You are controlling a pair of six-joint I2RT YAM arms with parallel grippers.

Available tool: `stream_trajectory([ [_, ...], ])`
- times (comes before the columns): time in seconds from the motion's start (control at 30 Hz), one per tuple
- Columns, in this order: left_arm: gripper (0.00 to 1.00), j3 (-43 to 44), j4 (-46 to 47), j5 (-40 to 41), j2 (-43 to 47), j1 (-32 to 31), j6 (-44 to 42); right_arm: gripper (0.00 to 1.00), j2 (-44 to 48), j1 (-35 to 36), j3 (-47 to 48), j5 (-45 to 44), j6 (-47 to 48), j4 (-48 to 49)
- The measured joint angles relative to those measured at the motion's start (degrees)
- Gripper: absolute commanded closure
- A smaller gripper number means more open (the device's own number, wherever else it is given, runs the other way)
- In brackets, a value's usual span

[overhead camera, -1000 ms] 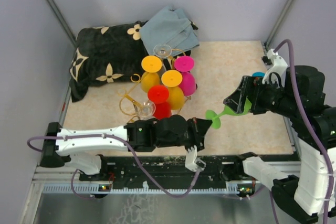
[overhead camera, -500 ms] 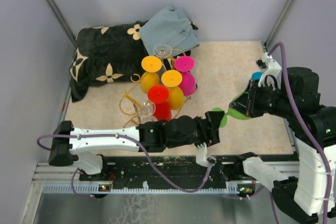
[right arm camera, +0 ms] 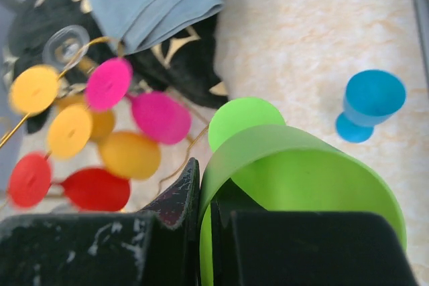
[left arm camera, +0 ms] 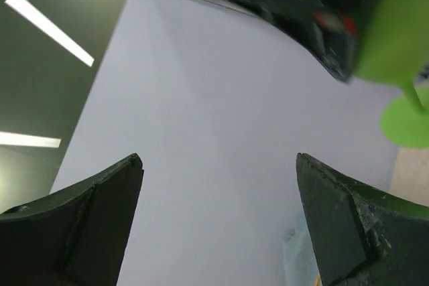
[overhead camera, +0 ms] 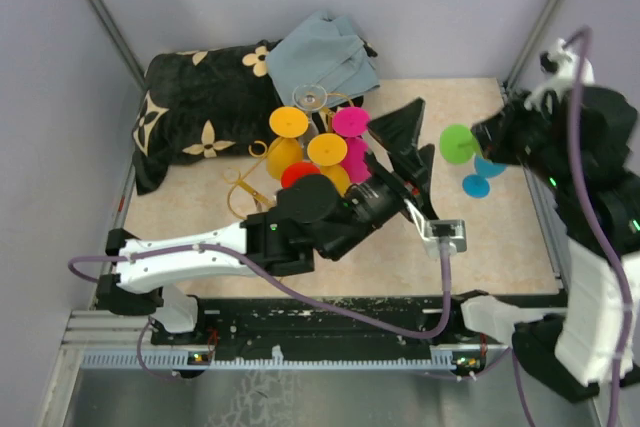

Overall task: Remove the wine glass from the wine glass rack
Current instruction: Place the wine glass at the center of the board.

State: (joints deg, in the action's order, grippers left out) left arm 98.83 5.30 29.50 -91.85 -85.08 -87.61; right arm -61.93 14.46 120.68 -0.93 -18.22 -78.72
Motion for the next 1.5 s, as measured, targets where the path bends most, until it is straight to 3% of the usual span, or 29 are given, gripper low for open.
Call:
stream_trajectory([
  [0.3,0.01,24.8,3.6,11.5,-0.4,-7.0,2.8,1.0,-28.1,-0.3,-1.1,-13.0,0.0,15.3],
  [0.53,0.01,19.7,6.7,19.5,4.7,-8.6,0.8,1.0,-44.9,-5.6,8.0,-15.3,-0.1,16.3],
  [0.8,0.01,19.2,6.8,23.1,4.7,-8.7,0.5,1.0,-49.9,-16.0,14.1,-14.4,-1.5,17.3],
  [1.07,0.01,16.2,6.3,24.2,6.1,-8.7,2.2,1.0,-56.1,-16.4,14.1,-12.9,-1.0,18.1],
  [1.5,0.01,13.6,6.3,25.1,8.3,-8.7,3.6,1.0,-56.8,-16.3,-1.4,-12.1,-1.0,26.3],
])
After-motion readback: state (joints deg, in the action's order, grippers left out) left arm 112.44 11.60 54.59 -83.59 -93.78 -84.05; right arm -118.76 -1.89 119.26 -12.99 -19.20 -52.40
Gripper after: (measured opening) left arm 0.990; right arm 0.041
